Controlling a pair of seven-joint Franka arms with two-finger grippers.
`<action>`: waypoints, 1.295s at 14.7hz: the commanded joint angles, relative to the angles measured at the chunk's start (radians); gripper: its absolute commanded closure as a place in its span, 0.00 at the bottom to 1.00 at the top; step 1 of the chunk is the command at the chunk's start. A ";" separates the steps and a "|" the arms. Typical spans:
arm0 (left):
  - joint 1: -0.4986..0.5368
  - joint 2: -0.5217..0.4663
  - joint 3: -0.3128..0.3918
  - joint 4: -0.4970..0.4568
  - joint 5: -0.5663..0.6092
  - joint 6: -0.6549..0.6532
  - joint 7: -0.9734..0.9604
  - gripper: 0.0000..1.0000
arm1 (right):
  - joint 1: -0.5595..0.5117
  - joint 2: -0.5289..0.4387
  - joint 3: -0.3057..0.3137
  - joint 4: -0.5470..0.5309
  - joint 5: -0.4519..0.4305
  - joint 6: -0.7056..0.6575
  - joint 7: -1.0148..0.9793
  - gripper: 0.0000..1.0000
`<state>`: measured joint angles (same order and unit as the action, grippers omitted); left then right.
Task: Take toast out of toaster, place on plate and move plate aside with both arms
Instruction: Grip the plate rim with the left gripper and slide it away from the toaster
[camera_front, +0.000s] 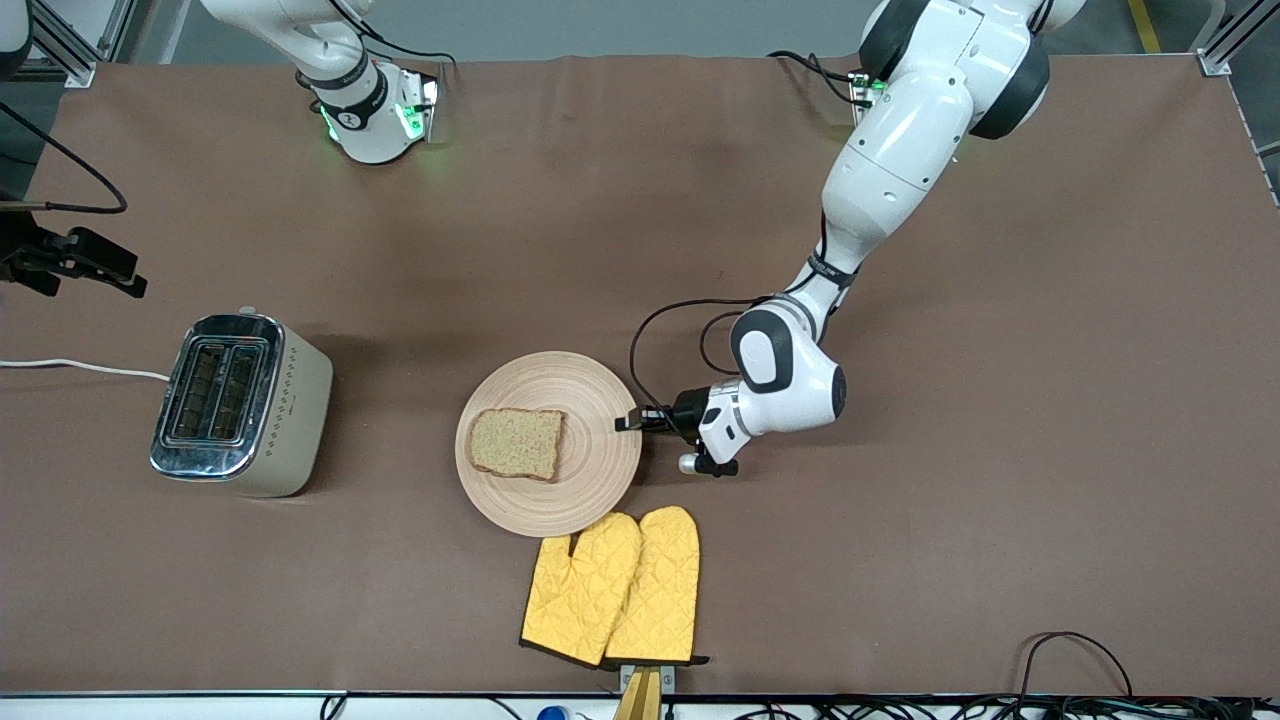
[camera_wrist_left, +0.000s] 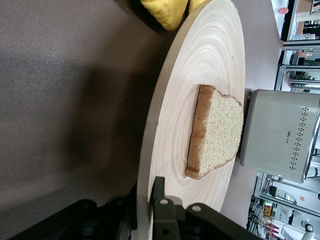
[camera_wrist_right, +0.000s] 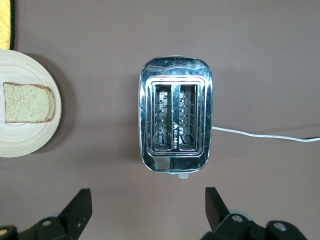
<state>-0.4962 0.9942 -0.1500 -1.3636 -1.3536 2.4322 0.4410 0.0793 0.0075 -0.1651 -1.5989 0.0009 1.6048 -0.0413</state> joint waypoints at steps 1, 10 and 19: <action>0.025 -0.023 0.001 0.012 -0.009 0.008 0.007 1.00 | -0.021 -0.011 0.019 0.000 -0.002 -0.009 0.006 0.00; 0.370 -0.177 0.003 -0.112 0.129 -0.485 0.143 1.00 | -0.013 -0.011 0.019 0.028 -0.004 -0.034 0.018 0.00; 0.849 -0.167 0.000 -0.103 0.516 -0.748 0.255 1.00 | 0.014 -0.011 0.024 0.030 -0.002 -0.020 0.017 0.00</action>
<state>0.3093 0.8574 -0.1332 -1.4400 -0.8592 1.7100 0.6393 0.0883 0.0070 -0.1459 -1.5689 0.0012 1.5851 -0.0409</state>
